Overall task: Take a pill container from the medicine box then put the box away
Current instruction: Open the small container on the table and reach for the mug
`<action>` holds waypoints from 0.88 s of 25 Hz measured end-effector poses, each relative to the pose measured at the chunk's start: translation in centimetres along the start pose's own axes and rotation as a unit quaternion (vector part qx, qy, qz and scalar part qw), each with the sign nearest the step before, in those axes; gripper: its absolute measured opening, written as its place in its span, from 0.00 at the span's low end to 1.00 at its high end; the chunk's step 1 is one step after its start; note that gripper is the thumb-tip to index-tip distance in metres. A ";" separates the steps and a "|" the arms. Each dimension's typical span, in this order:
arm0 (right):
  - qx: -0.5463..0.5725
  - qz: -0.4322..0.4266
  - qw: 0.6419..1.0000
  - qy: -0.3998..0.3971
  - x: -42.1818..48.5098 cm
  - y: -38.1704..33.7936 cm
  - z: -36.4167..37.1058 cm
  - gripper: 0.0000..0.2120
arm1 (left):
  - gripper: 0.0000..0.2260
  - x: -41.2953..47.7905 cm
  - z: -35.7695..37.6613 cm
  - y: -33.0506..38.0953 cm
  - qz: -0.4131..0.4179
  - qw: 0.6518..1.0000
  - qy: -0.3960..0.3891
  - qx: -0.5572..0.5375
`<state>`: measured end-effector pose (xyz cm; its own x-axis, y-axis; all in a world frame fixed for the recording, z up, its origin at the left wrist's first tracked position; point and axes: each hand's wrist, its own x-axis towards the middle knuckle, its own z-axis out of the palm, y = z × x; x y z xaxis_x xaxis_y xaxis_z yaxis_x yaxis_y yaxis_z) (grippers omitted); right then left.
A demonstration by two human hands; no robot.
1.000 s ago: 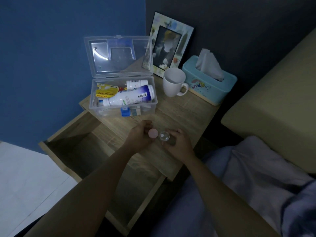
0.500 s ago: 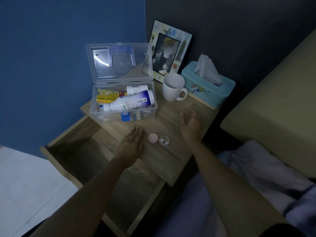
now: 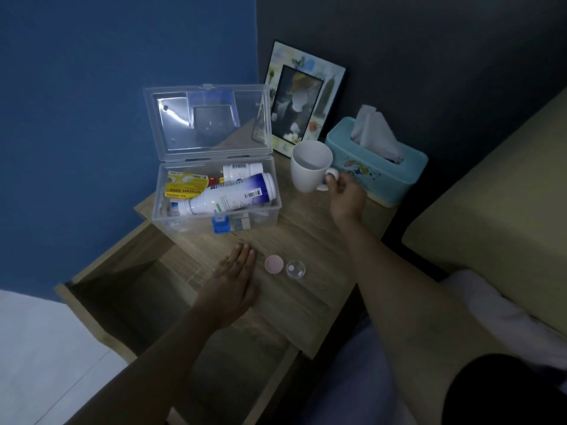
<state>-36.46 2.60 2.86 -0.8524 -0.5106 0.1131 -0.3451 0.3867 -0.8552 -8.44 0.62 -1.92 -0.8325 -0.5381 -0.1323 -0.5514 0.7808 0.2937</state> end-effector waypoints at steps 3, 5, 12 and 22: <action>0.017 0.011 1.000 -0.016 0.7 0.0 0.5 0.12 | 0.30 0.1 0.1 -0.2 -0.001 1.000 -0.017 -0.013; 0.036 0.004 0.999 -0.014 0.8 -0.1 0.6 0.11 | 0.30 0.3 0.2 -0.3 -0.001 1.000 -0.025 -0.010; 0.109 0.007 0.994 0.003 -2.1 0.4 -0.9 0.11 | 0.30 0.3 -0.1 -0.2 0.001 0.999 -0.034 -0.014; 0.082 -0.016 0.997 0.006 -9.6 2.2 -5.0 0.08 | 0.31 0.3 -0.5 0.0 -0.007 0.998 -0.053 -0.017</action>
<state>-31.01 12.19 2.39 -0.8468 -0.5113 0.1465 -0.3044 0.2400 -0.9218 -8.66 0.25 -1.47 -0.8266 -0.5112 -0.2354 -0.5627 0.7612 0.3225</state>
